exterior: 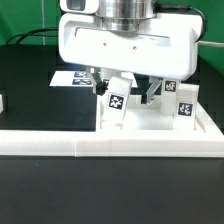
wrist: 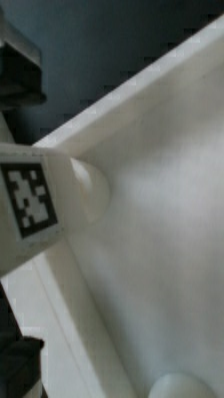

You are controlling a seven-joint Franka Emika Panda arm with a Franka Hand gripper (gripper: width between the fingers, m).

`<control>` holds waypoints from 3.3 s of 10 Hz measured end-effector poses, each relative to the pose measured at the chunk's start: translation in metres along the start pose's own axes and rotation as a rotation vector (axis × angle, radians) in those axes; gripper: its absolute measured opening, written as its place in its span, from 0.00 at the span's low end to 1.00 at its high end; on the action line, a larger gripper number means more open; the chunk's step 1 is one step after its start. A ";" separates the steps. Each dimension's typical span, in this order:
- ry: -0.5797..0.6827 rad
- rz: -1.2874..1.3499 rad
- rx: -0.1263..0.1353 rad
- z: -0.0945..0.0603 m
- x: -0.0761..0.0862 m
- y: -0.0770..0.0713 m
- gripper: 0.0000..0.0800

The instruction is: Assemble square table

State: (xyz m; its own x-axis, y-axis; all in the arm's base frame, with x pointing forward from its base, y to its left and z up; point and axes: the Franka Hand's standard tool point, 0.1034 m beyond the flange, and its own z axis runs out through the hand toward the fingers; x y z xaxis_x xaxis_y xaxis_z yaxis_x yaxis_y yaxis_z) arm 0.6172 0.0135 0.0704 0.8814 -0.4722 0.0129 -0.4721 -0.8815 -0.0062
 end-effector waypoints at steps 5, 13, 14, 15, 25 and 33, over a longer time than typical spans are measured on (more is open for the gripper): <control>-0.003 0.222 0.004 0.001 0.000 0.000 0.36; -0.062 1.227 0.114 0.005 0.004 -0.010 0.36; -0.077 1.317 0.147 0.006 0.007 -0.007 0.36; -0.077 1.363 0.149 0.005 0.007 -0.007 0.36; -0.002 0.492 0.108 0.003 0.009 -0.001 0.81; 0.021 0.220 0.079 0.003 0.013 0.008 0.36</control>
Offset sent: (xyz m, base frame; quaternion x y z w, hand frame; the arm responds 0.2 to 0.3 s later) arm 0.0000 0.0000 0.0000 0.0000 0.0000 0.0650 0.9979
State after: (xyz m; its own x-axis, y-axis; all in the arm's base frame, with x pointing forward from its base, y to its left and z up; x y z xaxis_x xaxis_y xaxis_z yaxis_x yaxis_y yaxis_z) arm 0.6248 0.0006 0.0680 0.7565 -0.6536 0.0234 -0.6496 -0.7550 -0.0889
